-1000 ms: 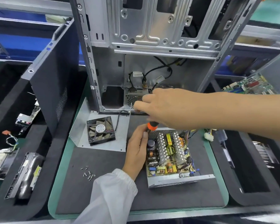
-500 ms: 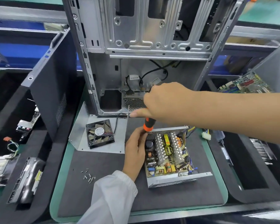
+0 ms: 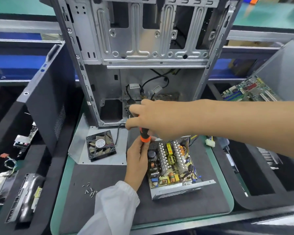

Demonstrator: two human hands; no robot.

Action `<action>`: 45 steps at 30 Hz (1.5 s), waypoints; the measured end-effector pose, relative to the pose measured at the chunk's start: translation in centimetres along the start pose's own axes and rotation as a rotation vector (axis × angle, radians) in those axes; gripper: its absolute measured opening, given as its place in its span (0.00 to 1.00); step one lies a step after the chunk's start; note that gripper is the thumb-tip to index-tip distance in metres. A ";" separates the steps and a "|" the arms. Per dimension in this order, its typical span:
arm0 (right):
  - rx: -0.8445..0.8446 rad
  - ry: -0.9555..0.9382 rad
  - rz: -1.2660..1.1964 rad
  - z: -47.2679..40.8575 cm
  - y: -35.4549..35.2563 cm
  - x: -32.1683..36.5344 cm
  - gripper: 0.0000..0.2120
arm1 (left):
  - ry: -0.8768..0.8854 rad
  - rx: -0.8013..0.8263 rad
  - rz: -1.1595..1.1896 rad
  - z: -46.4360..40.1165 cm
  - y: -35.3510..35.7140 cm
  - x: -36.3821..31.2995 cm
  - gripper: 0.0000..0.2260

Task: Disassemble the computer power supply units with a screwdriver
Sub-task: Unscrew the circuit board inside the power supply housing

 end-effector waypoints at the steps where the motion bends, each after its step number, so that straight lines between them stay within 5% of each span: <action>1: -0.024 0.035 -0.020 0.0 -0.2 -0.2 0.23 | 0.014 0.002 0.002 -0.1 0.0 -0.2 0.15; 6: -0.154 0.303 0.207 -0.1 -2.7 -1.6 0.30 | -0.019 0.063 0.041 -0.4 0.3 0.4 0.10; 10: -0.088 0.185 0.120 -0.5 -1.2 -1.2 0.11 | -0.029 0.130 0.061 -0.5 0.5 0.1 0.11; 15: 0.098 0.007 -0.103 0.0 0.1 0.0 0.21 | -0.058 0.207 0.053 -0.8 0.6 -0.3 0.10; 17: 0.045 0.059 -0.205 0.3 -0.4 -0.5 0.24 | -0.071 0.225 0.041 -0.8 0.8 0.0 0.08; 22: -0.048 0.267 0.095 0.4 -1.8 -1.9 0.28 | -0.077 0.267 0.051 -0.7 1.0 0.1 0.08; 27: 0.066 0.073 0.030 0.0 0.0 -1.0 0.08 | -0.068 0.294 0.011 -0.6 1.0 -0.3 0.10; 31: 0.108 0.014 -0.078 0.2 0.4 -0.8 0.18 | -0.082 0.284 0.037 -0.5 1.1 0.0 0.11; 37: -0.085 0.381 0.091 1.2 -1.0 -3.1 0.32 | -0.146 0.244 0.135 0.4 1.9 1.0 0.09; 45: 0.102 0.119 0.033 2.0 1.9 -1.8 0.09 | -0.199 0.288 0.162 1.2 3.5 1.4 0.09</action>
Point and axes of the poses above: each hand's wrist, its own z-axis away from the middle knuckle, its own y-axis out of the palm, x = y × z, the point moved 10 cm from there along -z, towards the middle knuckle, and after that the axes turned 8 degrees about -y, right-handed, at the moved point
